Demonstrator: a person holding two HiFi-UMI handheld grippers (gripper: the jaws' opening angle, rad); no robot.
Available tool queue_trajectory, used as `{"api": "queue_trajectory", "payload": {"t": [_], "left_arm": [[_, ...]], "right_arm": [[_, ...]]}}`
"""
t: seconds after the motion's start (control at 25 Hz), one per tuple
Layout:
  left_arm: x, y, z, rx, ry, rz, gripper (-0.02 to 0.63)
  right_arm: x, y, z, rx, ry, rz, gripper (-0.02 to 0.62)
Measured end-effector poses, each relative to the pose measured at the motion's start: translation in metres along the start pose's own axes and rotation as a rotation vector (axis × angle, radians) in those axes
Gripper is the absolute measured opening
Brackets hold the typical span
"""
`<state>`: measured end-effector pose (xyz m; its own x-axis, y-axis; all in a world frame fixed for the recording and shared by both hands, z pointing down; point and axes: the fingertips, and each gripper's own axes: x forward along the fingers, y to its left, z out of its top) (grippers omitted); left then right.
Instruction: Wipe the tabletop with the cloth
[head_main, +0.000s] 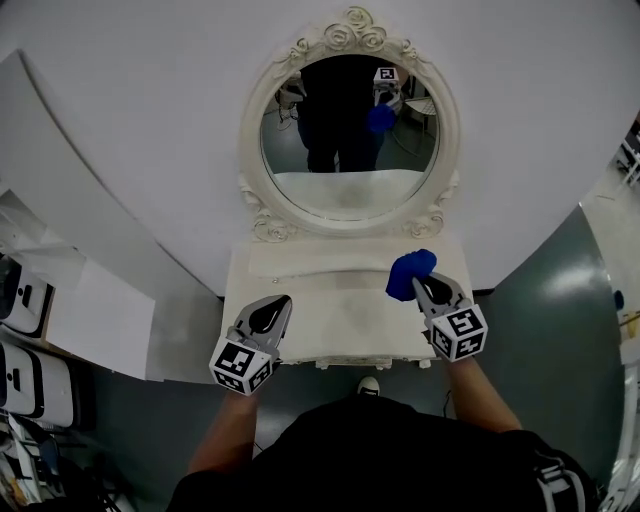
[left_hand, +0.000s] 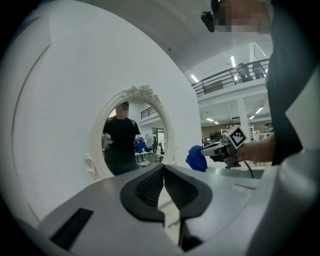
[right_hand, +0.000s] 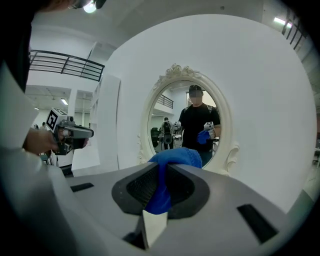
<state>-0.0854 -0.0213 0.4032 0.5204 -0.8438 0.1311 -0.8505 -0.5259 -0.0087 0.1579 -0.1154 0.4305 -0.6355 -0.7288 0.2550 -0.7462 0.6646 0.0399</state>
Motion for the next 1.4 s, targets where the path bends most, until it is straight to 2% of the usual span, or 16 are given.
{"api": "queue_trajectory", "payload": {"t": [0.24,0.84,1.08,1.4], "left_arm": [[0.027,0.012,0.002,-0.009,0.010,0.039,0.012],[0.089,0.013,0.002,-0.026,0.024,0.062,0.012],[0.103,0.007,0.000,-0.016,0.041,0.073,0.012],[0.095,0.013,-0.006,-0.026,0.044,0.065,0.012]], "right_arm": [[0.031,-0.021,0.002,-0.001,-0.002,0.052,0.035],[0.070,-0.060,-0.028,0.026,0.041,0.135,0.035],[0.069,-0.075,-0.035,0.039,0.033,0.142,0.035],[0.076,-0.066,-0.030,0.021,0.047,0.131,0.035]]}}
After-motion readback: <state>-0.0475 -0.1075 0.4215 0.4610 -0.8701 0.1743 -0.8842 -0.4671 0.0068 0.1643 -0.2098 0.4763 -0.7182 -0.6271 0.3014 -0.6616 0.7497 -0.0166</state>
